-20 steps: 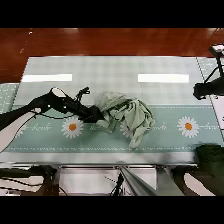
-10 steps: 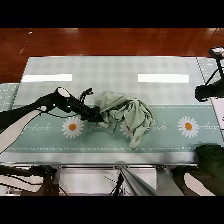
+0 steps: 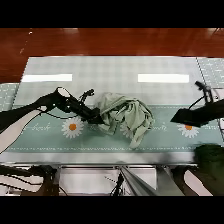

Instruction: Fold the shirts.

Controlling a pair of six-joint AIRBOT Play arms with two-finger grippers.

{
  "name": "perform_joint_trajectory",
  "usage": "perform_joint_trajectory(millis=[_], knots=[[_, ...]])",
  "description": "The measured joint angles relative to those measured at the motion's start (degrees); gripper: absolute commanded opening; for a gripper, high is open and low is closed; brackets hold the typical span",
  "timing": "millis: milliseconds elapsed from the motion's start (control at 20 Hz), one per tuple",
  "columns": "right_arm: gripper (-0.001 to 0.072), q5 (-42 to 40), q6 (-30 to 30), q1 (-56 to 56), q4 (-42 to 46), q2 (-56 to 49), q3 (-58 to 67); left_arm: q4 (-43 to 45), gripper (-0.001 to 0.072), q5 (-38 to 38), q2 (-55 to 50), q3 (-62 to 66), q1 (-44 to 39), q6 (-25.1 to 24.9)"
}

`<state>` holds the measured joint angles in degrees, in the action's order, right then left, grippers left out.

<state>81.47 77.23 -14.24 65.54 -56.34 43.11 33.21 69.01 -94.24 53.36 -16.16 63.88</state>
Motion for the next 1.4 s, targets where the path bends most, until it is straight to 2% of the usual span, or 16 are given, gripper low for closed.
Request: perform_joint_trajectory(millis=[250,450,550,650,700,800,850,900,1250,1400], knots=[[0.0607,-7.91,-0.66,10.34,-13.14,0.63,-11.43,-0.02,0.0029,1.79,0.0,0.0,0.0,-1.25],[0.0607,-17.84,2.93,20.22,-17.2,0.55,-14.19,-0.02,0.0029,2.47,0.0,0.0,0.0,-1.57],[0.0567,-22.21,5.35,24.81,-18.12,-0.28,-14.71,-0.02,0.0029,2.51,0.0,0.0,0.0,-1.6],[0.031,-25.53,7.02,28.52,-18.47,-1.66,-14.95,-0.02,0.0029,2.58,0.0,0.0,0.0,-1.62],[0.0237,-27.02,7.8,30.18,-18.73,-2.43,-15.06,-0.02,0.0029,2.69,0.0,0.07,0.02,-1.64],[0.0202,-28.92,8.68,32.39,-18.88,-3.58,-15.17,-0.02,0.0028,2.69,0.0,0.26,0.09,-1.68],[0.0091,-29.81,9.29,33.0,-18.88,-3.93,-15.19,0.0,0.0028,2.71,-0.02,0.48,0.13,-1.73],[0.0016,-30.69,9.88,33.48,-18.86,-4.24,-15.23,0.0,0.0028,2.73,-0.02,0.76,0.2,-1.77],[0.0015,-31.69,11.41,34.6,-17.55,-3.43,-14.32,0.04,0.0025,4.02,1.11,4.74,0.85,-1.66],[0.0015,-26.97,12.13,34.71,-10.97,1.03,-9.9,0.09,0.0026,4.55,5.53,7.74,2.8,-1.68]])
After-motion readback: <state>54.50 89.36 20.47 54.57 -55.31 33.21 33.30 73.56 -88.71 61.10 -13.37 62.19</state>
